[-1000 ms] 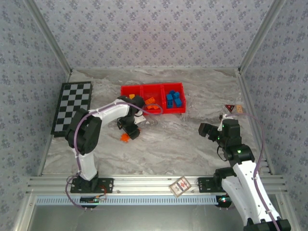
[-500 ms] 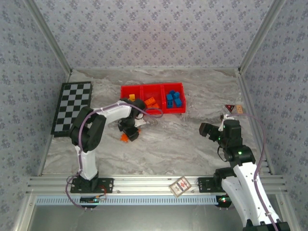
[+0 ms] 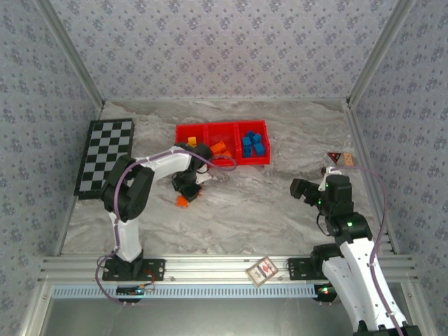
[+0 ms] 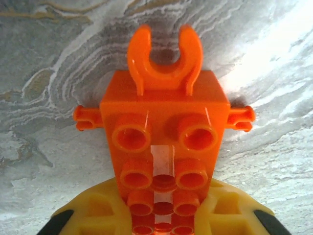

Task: Sort the legos into containers by color
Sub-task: Pick up the lego from the center of the table.

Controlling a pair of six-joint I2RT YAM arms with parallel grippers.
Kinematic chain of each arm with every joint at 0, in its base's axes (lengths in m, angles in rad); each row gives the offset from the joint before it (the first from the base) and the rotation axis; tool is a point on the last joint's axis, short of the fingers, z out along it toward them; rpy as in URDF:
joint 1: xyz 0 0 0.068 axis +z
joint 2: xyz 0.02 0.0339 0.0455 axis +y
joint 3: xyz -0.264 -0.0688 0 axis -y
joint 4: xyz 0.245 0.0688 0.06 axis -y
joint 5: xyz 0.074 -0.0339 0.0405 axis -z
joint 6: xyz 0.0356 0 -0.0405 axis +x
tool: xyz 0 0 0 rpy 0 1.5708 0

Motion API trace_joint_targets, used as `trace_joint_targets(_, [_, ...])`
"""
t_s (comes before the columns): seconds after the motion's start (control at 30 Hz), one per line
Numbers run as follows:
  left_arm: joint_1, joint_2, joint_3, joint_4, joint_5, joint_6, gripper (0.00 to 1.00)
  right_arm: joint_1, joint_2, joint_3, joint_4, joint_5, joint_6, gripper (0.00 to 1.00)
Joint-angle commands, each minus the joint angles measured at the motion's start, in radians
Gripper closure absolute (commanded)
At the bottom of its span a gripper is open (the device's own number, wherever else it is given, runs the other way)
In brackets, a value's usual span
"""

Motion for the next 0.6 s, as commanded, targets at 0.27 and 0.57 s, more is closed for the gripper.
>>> trace_joint_targets(0.27, [-0.064, -0.150, 0.017, 0.065, -0.260, -0.345, 0.84, -0.009, -0.010, 0.025, -0.002, -0.015, -0.024, 0.00])
trace_joint_targets(0.57, [-0.166, -0.045, 0.389, -0.116, -0.243, -0.593, 0.82, -0.010, -0.015, 0.030, -0.010, -0.014, -0.027, 0.00])
